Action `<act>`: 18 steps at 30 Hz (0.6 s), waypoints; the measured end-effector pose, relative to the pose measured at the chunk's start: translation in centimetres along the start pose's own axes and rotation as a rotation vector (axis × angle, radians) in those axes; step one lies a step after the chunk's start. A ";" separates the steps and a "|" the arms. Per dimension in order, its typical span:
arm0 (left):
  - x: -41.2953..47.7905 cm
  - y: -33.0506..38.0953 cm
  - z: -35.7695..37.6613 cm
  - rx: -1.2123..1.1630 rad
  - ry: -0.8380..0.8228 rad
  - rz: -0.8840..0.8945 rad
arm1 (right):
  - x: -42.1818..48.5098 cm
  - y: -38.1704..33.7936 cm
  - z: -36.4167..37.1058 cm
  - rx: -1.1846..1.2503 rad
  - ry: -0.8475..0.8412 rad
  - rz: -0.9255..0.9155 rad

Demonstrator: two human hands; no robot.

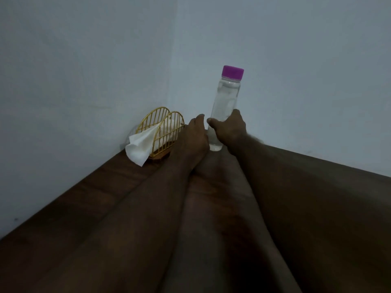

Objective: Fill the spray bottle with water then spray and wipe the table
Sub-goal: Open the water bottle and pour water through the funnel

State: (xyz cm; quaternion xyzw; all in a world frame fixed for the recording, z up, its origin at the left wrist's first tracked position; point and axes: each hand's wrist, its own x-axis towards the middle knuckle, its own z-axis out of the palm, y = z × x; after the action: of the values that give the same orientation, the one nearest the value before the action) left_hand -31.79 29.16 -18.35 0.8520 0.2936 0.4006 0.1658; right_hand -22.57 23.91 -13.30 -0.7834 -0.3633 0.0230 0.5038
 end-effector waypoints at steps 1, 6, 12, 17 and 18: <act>-0.3 0.0 0.0 0.022 -0.005 0.020 | -1.0 0.0 -0.6 -0.004 0.000 0.000; -3.0 0.3 -0.7 0.205 -0.110 0.108 | -7.4 -0.2 -4.1 0.009 -0.007 0.023; -9.2 5.7 -4.5 0.150 -0.344 -0.132 | -14.7 -0.2 -8.3 -0.008 0.020 0.019; -14.6 9.2 -6.6 0.004 -0.348 -0.153 | -20.4 0.1 -11.8 -0.002 -0.034 -0.038; -15.4 9.6 -7.2 -0.029 -0.296 -0.154 | -21.5 0.1 -12.7 -0.032 -0.048 -0.050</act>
State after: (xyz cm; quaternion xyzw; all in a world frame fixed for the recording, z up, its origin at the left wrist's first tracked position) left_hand -41.65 12.37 -17.93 0.8742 0.3245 0.2609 0.2499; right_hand -33.20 1.38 -14.26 -0.7811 -0.3952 0.0234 0.4828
